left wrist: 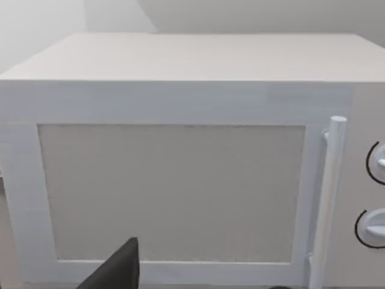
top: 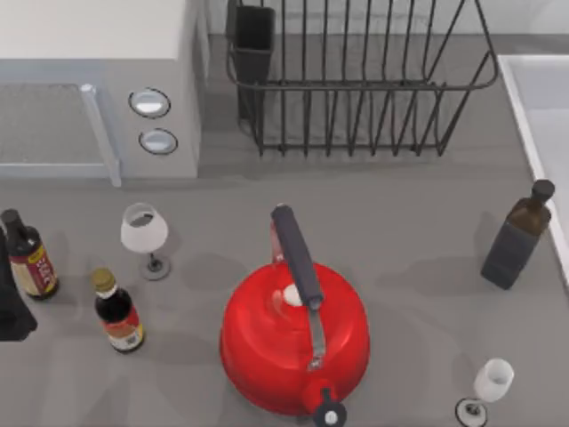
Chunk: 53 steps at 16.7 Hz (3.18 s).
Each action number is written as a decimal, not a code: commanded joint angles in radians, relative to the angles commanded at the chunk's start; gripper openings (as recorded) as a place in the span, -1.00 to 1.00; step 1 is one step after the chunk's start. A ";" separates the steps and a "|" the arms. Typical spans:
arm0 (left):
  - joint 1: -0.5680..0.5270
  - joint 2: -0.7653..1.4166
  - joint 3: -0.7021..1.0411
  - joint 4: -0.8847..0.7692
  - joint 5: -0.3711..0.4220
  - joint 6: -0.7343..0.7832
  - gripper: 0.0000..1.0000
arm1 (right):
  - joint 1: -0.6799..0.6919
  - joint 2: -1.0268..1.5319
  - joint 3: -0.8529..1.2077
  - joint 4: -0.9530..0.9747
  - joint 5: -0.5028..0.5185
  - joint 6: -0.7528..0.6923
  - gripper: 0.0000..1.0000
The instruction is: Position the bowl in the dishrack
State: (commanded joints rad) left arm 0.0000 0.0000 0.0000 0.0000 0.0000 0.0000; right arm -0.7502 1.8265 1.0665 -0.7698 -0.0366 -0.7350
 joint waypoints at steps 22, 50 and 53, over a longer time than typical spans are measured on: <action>0.000 0.000 0.000 0.000 0.000 0.000 1.00 | -0.013 -0.050 0.530 -0.620 -0.003 -0.014 -1.00; 0.000 0.000 0.000 0.000 0.000 0.000 1.00 | 1.413 -0.264 0.495 0.327 0.809 0.625 -1.00; 0.000 0.000 0.000 0.000 0.000 0.000 1.00 | 1.629 -0.323 0.437 0.546 0.954 0.709 -1.00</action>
State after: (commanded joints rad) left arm 0.0000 0.0000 0.0000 0.0000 0.0000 0.0000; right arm 0.8784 1.5032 1.5031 -0.2234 0.9170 -0.0256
